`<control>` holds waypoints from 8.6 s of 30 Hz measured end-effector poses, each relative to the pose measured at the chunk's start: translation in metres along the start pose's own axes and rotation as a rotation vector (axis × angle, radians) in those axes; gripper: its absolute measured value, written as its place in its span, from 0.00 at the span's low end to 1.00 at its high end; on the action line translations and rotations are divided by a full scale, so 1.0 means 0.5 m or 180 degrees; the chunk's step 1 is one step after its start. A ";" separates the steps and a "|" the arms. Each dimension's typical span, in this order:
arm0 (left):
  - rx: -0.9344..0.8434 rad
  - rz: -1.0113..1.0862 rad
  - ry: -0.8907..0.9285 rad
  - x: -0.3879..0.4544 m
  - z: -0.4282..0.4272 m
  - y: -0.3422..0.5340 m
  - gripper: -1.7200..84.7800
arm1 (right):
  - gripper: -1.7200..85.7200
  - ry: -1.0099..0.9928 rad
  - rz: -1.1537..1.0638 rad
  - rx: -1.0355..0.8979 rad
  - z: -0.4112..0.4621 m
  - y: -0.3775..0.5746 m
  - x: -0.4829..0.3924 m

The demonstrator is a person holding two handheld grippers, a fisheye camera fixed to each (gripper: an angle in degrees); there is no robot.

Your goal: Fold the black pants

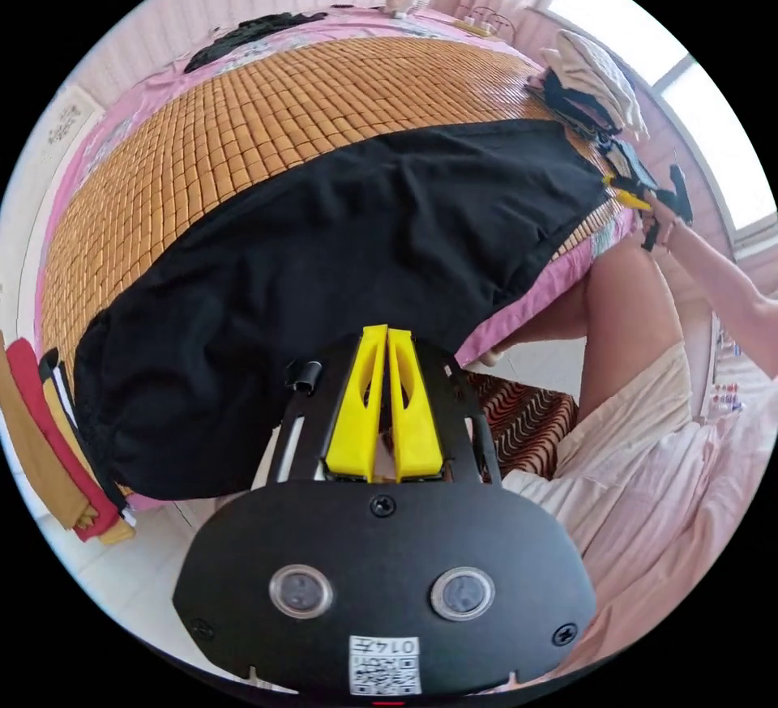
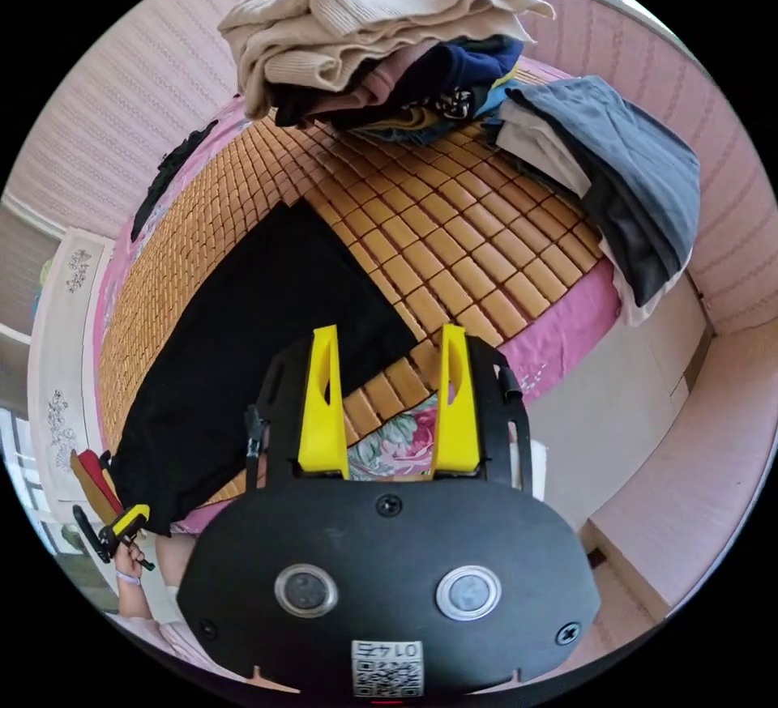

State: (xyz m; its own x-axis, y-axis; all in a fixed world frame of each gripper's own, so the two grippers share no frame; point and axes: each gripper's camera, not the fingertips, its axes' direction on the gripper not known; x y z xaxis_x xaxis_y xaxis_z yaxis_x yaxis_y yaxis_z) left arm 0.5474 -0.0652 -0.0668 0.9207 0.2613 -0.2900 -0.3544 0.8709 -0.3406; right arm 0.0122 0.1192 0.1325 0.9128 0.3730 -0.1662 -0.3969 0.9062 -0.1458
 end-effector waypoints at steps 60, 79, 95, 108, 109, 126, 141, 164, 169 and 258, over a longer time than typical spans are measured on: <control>0.0951 -0.0668 0.0934 -0.402 0.045 0.418 0.03 | 0.13 -0.1906 -0.3817 -0.1081 -0.230 0.409 -0.849; 0.0708 -0.0092 0.0624 -0.326 0.194 0.239 0.13 | 0.02 -0.0562 -0.4942 -0.0677 -0.051 0.375 -1.356; 0.0689 -0.0258 0.0711 -0.366 0.220 0.240 0.13 | 0.16 -0.0910 -0.4837 -0.1502 0.086 0.289 -1.527; 0.0675 0.0090 0.0533 -0.344 0.225 0.259 0.08 | 0.05 -0.1485 -0.5307 -0.1084 -0.129 0.259 -1.422; 0.0669 0.0123 0.0512 -0.340 0.224 0.260 0.08 | 0.04 -0.1491 -0.5306 -0.1027 -0.151 0.263 -1.404; 0.1268 -0.0233 0.0677 -0.446 -0.054 0.489 0.06 | 0.03 -0.1282 -0.6280 -0.0832 -0.363 0.337 -1.532; 0.1267 -0.1520 0.0557 -0.691 0.003 0.577 0.12 | 0.03 -0.2440 -0.5213 -0.0350 -0.553 0.191 -1.007; 0.0793 -0.0580 0.0023 -0.570 -0.079 0.273 0.02 | 0.04 -0.1784 -0.1318 0.2009 -0.747 -0.071 -0.013; 0.0679 -0.0857 -0.0361 -0.648 -0.164 0.279 0.02 | 0.04 -0.2112 -0.1344 0.2015 -0.731 -0.076 0.043; -0.0056 0.0963 0.0110 -0.016 0.077 -0.083 0.12 | 0.04 -0.1390 -0.0412 -0.0371 -0.303 -0.059 0.263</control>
State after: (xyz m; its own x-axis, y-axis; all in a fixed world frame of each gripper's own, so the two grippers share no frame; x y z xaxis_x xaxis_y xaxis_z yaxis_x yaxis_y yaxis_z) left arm 0.5610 -0.0873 -0.0162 0.7669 0.4930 -0.4109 -0.6147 0.7482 -0.2495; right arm 0.1294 0.1115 -0.0328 0.9006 0.3300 0.2830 -0.2626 0.9317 -0.2509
